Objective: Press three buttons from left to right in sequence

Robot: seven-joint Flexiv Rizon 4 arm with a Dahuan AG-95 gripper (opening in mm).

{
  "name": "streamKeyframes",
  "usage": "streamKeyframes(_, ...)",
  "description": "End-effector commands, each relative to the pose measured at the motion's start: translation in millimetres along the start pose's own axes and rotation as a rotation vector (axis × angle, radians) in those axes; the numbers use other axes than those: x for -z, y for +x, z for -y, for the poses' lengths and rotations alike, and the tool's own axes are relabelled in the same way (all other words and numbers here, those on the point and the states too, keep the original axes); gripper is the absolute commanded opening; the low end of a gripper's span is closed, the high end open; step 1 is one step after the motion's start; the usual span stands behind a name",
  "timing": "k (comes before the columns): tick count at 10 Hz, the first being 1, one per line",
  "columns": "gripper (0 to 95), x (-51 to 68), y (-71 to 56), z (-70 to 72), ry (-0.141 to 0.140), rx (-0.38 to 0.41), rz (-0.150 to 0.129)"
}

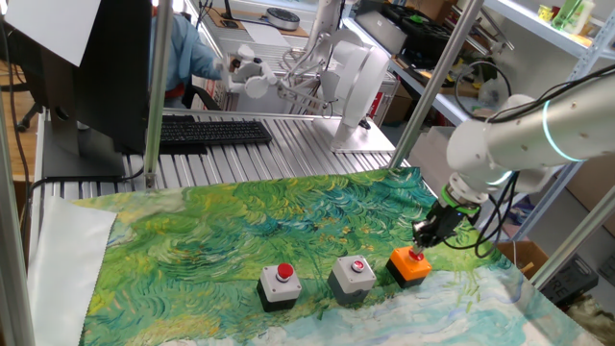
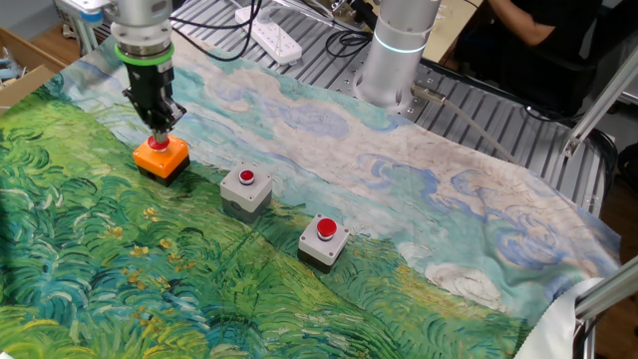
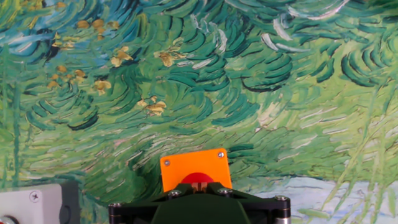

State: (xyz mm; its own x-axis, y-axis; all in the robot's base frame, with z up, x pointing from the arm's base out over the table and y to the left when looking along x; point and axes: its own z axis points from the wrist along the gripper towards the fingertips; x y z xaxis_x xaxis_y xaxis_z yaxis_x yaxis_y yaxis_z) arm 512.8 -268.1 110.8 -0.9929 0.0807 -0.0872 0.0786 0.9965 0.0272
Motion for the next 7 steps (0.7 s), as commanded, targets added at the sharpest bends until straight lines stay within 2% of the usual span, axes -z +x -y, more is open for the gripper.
streamKeyframes(1,0.0,5.0,0.0,-0.1,0.006,-0.002,0.004)
streamKeyframes(5,0.0,10.4,2.6,-3.2,0.005,-0.002,0.002)
streamKeyframes(7,0.0,20.3,4.4,-14.2,0.008,-0.013,-0.007)
